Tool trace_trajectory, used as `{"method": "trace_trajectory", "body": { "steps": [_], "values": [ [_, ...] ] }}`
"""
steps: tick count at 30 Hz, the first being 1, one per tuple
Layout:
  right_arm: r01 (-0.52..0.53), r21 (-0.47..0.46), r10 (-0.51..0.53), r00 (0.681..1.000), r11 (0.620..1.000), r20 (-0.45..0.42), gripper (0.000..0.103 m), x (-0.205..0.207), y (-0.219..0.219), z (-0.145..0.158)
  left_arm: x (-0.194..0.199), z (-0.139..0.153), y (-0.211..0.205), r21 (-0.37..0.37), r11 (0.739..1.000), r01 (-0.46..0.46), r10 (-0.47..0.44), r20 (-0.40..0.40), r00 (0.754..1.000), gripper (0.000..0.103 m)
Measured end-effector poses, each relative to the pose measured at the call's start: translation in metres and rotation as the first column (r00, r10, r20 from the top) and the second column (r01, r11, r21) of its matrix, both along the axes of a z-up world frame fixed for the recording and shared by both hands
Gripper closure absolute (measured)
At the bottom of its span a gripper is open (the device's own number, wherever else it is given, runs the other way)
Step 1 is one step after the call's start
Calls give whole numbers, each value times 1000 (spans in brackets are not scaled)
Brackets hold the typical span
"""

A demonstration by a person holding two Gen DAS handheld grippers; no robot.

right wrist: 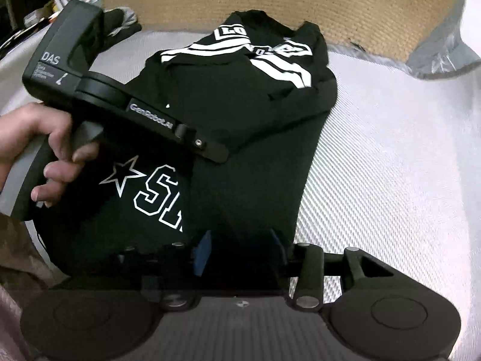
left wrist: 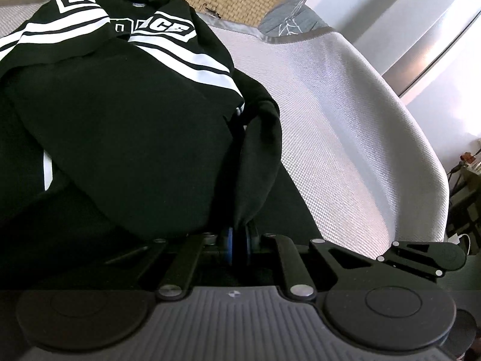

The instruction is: Fold clothes

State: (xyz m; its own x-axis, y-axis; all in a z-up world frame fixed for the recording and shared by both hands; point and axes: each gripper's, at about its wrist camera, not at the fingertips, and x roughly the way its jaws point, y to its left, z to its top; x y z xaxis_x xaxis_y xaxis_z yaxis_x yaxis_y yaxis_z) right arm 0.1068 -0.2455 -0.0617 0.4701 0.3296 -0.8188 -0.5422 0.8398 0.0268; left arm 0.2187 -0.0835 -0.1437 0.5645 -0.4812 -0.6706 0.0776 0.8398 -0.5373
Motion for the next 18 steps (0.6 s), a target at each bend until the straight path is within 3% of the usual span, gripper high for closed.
{"method": "trace_trajectory", "body": {
  "steps": [6, 8, 9, 10, 11, 18],
  "values": [
    [-42, 10, 42, 998, 999, -44, 56, 0, -2, -6, 0, 1, 1, 6, 1000, 6, -6, -6, 1000, 94],
    [-54, 6, 54, 997, 999, -55, 69, 1, -5, -5, 0, 1, 0, 8, 1000, 6, -6, -7, 1000, 94],
    [-60, 5, 60, 996, 998, -60, 85, 1, -7, -5, 1, 1, 0, 10, 1000, 7, -7, -8, 1000, 94],
    [-48, 8, 48, 997, 999, -66, 92, 3, -11, -6, 1, 2, -1, 11, 1000, 9, -9, -8, 1000, 94],
    [-41, 17, 42, 997, 999, -60, 95, 2, -12, -5, 1, 2, -2, 10, 1000, 11, -11, -7, 1000, 94],
    [-35, 152, 41, 999, 988, -33, 97, -5, -17, 4, -2, 17, 1, -25, 998, 51, -50, 35, 998, 96]
  ]
}}
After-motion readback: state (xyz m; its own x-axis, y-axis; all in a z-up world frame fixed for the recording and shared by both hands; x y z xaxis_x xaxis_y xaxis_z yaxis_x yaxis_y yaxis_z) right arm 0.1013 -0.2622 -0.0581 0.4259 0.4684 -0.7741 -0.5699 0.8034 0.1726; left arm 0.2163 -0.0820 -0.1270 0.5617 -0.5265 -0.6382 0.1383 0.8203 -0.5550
